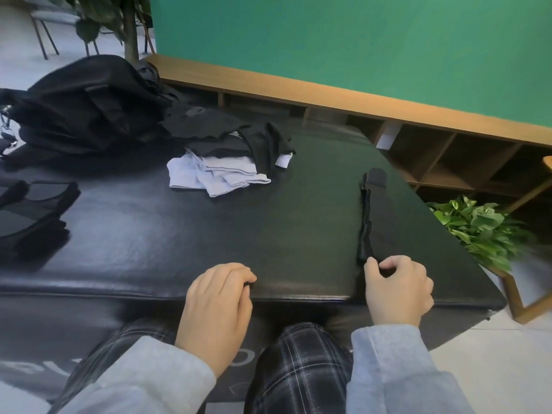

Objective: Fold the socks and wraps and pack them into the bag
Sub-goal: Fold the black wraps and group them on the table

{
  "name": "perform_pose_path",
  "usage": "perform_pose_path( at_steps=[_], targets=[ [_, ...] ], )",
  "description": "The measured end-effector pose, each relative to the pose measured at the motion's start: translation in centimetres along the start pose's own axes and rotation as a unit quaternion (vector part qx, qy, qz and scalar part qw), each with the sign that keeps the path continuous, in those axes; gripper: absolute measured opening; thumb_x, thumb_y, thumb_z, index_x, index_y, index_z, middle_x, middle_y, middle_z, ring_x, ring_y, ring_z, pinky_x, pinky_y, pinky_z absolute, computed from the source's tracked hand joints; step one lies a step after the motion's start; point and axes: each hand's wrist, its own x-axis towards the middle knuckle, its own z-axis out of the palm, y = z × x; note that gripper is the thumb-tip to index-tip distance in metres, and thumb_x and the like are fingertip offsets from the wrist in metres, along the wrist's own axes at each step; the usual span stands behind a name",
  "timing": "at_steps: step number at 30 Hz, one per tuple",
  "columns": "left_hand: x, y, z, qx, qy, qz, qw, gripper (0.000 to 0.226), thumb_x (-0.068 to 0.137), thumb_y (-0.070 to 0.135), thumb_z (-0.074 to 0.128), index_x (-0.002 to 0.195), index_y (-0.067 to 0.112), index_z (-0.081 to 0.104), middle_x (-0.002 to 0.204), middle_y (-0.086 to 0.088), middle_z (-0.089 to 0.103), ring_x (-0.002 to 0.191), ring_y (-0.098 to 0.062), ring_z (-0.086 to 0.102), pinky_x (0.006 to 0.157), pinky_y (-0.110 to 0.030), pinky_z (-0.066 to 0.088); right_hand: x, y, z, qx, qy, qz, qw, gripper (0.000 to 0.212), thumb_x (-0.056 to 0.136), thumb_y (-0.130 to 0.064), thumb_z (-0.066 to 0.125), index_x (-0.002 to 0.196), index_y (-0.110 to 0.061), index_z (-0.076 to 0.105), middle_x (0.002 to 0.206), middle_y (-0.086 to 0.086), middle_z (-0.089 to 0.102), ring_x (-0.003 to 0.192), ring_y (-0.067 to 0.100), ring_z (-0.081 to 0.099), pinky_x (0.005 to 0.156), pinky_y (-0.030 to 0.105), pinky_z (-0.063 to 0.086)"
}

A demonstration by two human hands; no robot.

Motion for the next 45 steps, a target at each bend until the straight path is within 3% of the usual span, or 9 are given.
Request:
perform_pose_path(
  at_steps=[3,8,14,20,26,33,39,43,45],
  targets=[
    [0.0,0.0,0.0,0.0,-0.003,0.002,1.0,0.024,0.084,0.022,0.038,0.092,0.021,0.061,0.097,0.008,0.061,0.095,-0.008,0.049,0.087,-0.022,0.034,0.0,-0.1,-0.3,0.045,0.038,-0.019,0.998,0.009,0.084,-0.018,0.059,0.091,-0.019,0.053,0.114,0.008,0.053,0.109,0.03,0.044,0.099,0.046,0.029],
    [0.0,0.0,0.0,0.005,-0.006,0.001,1.0,0.025,0.085,0.023,0.037,0.092,0.022,0.061,0.097,0.009,0.062,0.095,-0.008,0.049,0.087,-0.025,0.038,0.4,-0.1,0.0,-0.021,-0.016,-0.025,0.999,0.041,0.086,-0.021,0.057,0.125,-0.024,0.051,0.131,0.004,0.048,0.12,0.029,0.037,0.101,0.048,0.028],
    [0.1,0.0,0.1,0.006,-0.007,0.001,1.0,0.023,0.084,0.023,0.038,0.092,0.024,0.059,0.098,0.01,0.061,0.095,-0.007,0.05,0.087,-0.022,0.035,0.8,0.2,0.5,-0.038,-0.028,-0.053,0.997,0.015,0.089,-0.021,0.054,0.097,-0.025,0.066,0.116,0.002,0.056,0.109,0.028,0.041,0.094,0.044,0.031],
    [0.0,0.0,0.1,0.002,-0.005,0.004,1.0,0.022,0.084,0.022,0.038,0.092,0.025,0.058,0.097,0.011,0.061,0.095,-0.006,0.049,0.087,-0.021,0.036,1.8,-0.4,-0.3,-0.078,-0.093,-0.039,0.992,0.036,0.084,-0.027,0.057,0.12,-0.026,0.054,0.117,0.0,0.053,0.112,0.027,0.043,0.096,0.041,0.031],
    [0.0,-0.1,0.2,-0.002,-0.003,0.006,1.0,0.022,0.084,0.022,0.038,0.091,0.024,0.059,0.097,0.011,0.061,0.095,-0.006,0.049,0.087,-0.02,0.034,3.2,-1.2,-1.1,-0.096,-0.122,-0.048,0.987,0.008,0.087,-0.026,0.053,0.093,-0.024,0.058,0.091,-0.002,0.06,0.086,0.022,0.047,0.088,0.037,0.031],
    [0.0,-0.1,0.2,-0.001,-0.003,0.006,1.0,0.024,0.084,0.022,0.038,0.091,0.023,0.06,0.097,0.01,0.061,0.095,-0.007,0.049,0.087,-0.021,0.031,1.7,-1.5,-1.2,0.03,0.023,-0.239,0.97,0.004,0.086,-0.015,0.064,0.084,-0.012,0.063,0.093,-0.006,0.054,0.095,0.018,0.047,0.08,0.025,0.033],
    [-0.2,-0.1,0.1,-0.014,-0.007,-0.008,1.0,0.022,0.083,0.027,0.04,0.101,0.027,0.052,0.104,0.01,0.06,0.099,-0.006,0.049,0.089,-0.027,0.042,-1.0,-3.8,-1.0,0.146,-0.026,-0.329,0.933,0.008,0.084,-0.01,0.067,0.089,-0.016,0.065,0.083,-0.009,0.062,0.082,0.016,0.061,0.075,0.03,0.05],
    [-0.2,0.1,-0.1,-0.018,-0.026,-0.022,0.999,0.04,0.082,0.023,0.057,0.12,0.027,0.044,0.117,0.007,0.058,0.108,-0.009,0.052,0.092,-0.031,0.041,-3.4,-4.2,0.6,0.124,-0.073,-0.44,0.886,0.013,0.085,-0.027,0.057,0.089,-0.018,0.066,0.083,-0.008,0.065,0.079,0.01,0.059,0.07,0.024,0.047],
    [-0.2,0.2,-0.4,-0.019,-0.04,-0.017,0.999,0.046,0.083,0.03,0.049,0.128,0.026,0.041,0.124,0.009,0.05,0.112,-0.008,0.047,0.097,-0.026,0.036,-4.4,-3.9,1.4,0.114,-0.092,-0.474,0.868,0.016,0.084,-0.03,0.053,0.088,-0.02,0.065,0.081,-0.011,0.065,0.076,0.007,0.056,0.068,0.02,0.045]
  ],
)
